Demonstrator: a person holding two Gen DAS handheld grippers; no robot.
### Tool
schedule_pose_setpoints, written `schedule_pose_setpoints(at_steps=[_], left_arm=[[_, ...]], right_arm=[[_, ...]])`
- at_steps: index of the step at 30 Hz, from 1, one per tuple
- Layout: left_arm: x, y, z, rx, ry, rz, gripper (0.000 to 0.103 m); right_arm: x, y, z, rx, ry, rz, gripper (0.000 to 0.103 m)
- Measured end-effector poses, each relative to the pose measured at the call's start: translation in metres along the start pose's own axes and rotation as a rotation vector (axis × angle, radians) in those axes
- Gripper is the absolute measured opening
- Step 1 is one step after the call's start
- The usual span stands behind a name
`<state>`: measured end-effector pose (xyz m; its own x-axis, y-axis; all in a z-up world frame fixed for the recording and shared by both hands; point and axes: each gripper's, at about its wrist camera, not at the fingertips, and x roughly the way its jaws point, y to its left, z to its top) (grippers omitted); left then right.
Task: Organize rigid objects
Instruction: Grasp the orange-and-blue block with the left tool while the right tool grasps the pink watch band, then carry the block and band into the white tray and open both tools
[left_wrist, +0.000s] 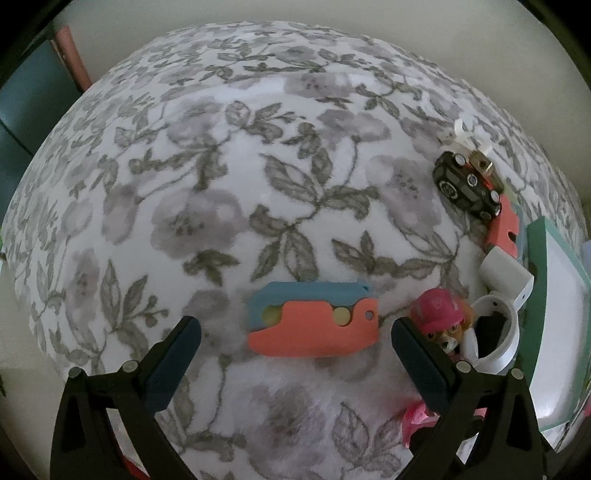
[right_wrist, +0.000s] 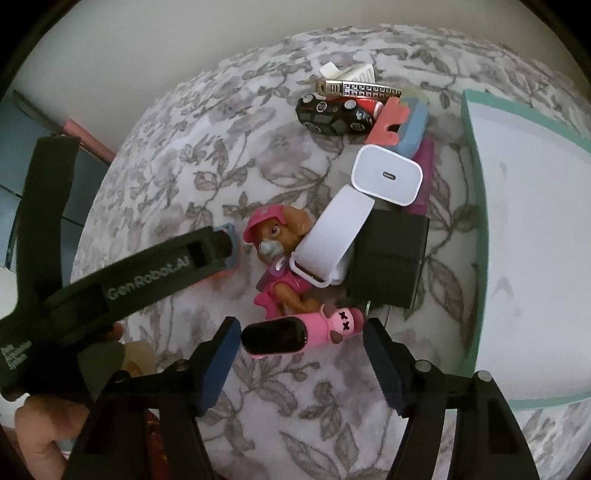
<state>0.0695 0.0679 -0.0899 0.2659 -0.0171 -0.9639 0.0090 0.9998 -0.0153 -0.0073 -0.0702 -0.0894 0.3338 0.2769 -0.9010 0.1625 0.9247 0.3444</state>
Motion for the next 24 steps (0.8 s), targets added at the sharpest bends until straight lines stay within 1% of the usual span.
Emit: schedule_pose_setpoints(at_steps=[1,2,3,4,6,10,12,15,21,24], left_arm=[[0.002,-0.001,0.0,0.005,0.003,-0.001,0.099],[0.004,-0.002,0.001,0.011,0.006,-0.004,0.089],[0.005,-0.003,0.001,0.02,0.011,-0.01,0.074],[0.008,-0.005,0.0,0.029,0.021,-0.028,0.072],[0.008,-0.009,-0.001,0.042,0.014,-0.023,0.072],[0.009,-0.012,-0.002,0.048,0.015,-0.05,0.071],[0.008,-0.014,-0.003,0.05,0.013,-0.047,0.071],[-0.002,-0.01,-0.006,0.052,-0.003,-0.044,0.071],[-0.034,-0.007,-0.004,0.048,-0.073,-0.053,0.071],[-0.051,-0.007,-0.005,0.041,-0.121,-0.073,0.071]], right_arm=[[0.0,0.0,0.0,0.001,0.001,0.001,0.071],[0.0,0.0,0.0,0.004,0.001,0.003,0.071],[0.001,0.0,-0.001,0.005,0.002,0.003,0.071],[0.001,0.0,0.0,0.007,0.002,0.006,0.071],[-0.002,-0.001,-0.002,0.01,0.003,0.007,0.07],[-0.005,-0.004,-0.003,0.021,0.006,0.01,0.07],[-0.008,-0.007,-0.004,0.031,0.004,0.01,0.07],[-0.013,-0.012,-0.004,0.051,0.004,0.016,0.07],[-0.027,-0.022,-0.005,0.088,-0.013,0.036,0.07],[-0.038,-0.031,-0.004,0.12,-0.037,0.059,0.07]])
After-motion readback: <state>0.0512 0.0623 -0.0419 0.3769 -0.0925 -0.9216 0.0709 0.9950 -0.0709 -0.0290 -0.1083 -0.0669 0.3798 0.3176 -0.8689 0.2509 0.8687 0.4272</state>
